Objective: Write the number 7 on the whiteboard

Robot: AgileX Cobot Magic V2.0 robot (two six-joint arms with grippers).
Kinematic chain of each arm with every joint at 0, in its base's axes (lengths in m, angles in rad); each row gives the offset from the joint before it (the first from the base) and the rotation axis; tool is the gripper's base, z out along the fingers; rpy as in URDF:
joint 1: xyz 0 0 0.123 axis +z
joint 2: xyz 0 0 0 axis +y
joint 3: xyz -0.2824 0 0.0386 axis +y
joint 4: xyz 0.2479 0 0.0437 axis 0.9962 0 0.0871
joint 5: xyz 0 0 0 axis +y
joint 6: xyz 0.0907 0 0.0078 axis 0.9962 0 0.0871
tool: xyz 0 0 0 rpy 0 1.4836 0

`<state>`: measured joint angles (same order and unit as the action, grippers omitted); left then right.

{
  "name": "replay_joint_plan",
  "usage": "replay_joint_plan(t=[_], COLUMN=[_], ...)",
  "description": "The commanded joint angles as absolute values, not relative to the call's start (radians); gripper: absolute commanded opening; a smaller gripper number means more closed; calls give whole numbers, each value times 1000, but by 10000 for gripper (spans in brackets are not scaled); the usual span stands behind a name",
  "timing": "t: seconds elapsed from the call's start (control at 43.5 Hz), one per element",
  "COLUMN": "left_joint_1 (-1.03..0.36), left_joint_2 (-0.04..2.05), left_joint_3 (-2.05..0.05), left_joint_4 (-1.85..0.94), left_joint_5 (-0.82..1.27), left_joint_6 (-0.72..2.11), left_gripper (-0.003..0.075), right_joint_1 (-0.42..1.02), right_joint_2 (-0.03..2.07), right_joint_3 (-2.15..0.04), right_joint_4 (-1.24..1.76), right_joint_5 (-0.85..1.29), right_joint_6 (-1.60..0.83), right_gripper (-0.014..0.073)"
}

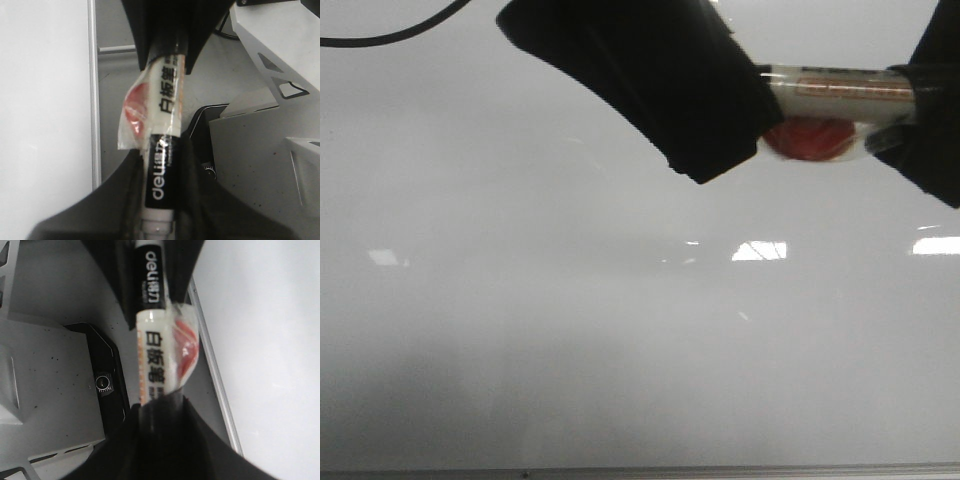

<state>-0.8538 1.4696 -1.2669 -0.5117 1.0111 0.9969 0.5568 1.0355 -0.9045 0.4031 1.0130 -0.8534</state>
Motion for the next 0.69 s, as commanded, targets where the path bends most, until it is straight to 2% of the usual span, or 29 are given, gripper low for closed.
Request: replay_joint_plan(t=[0.0, 0.092, 0.161, 0.207, 0.322, 0.506, 0.667], left_joint_1=[-862, -860, -855, -844, -796, -624, -409], left_joint_2=[1436, 1436, 1434, 1428, 1395, 1304, 1207], left_joint_3=[-1301, -1301, -1303, -1305, -1312, -1313, -1278], left_joint_4=[-557, -557, -527, -487, -323, -119, -95], left_joint_5=[973, 973, 975, 975, 979, 1013, 1049], left_joint_6=[981, 972, 936, 884, 676, 355, 320], left_gripper=[5, 5, 5, 5, 5, 4, 4], right_joint_1=[555, 555, 549, 538, 476, 368, 345], right_joint_2=[1017, 1017, 1012, 999, 943, 872, 872], right_joint_3=[-929, -929, -933, -943, -967, -969, -969], right_joint_4=[437, 437, 426, 406, 350, 333, 334], right_joint_5=[986, 985, 986, 986, 976, 965, 966], right_joint_6=[-849, -849, -843, -822, -724, -685, -680], right_gripper=[250, 461, 568, 605, 598, 592, 592])
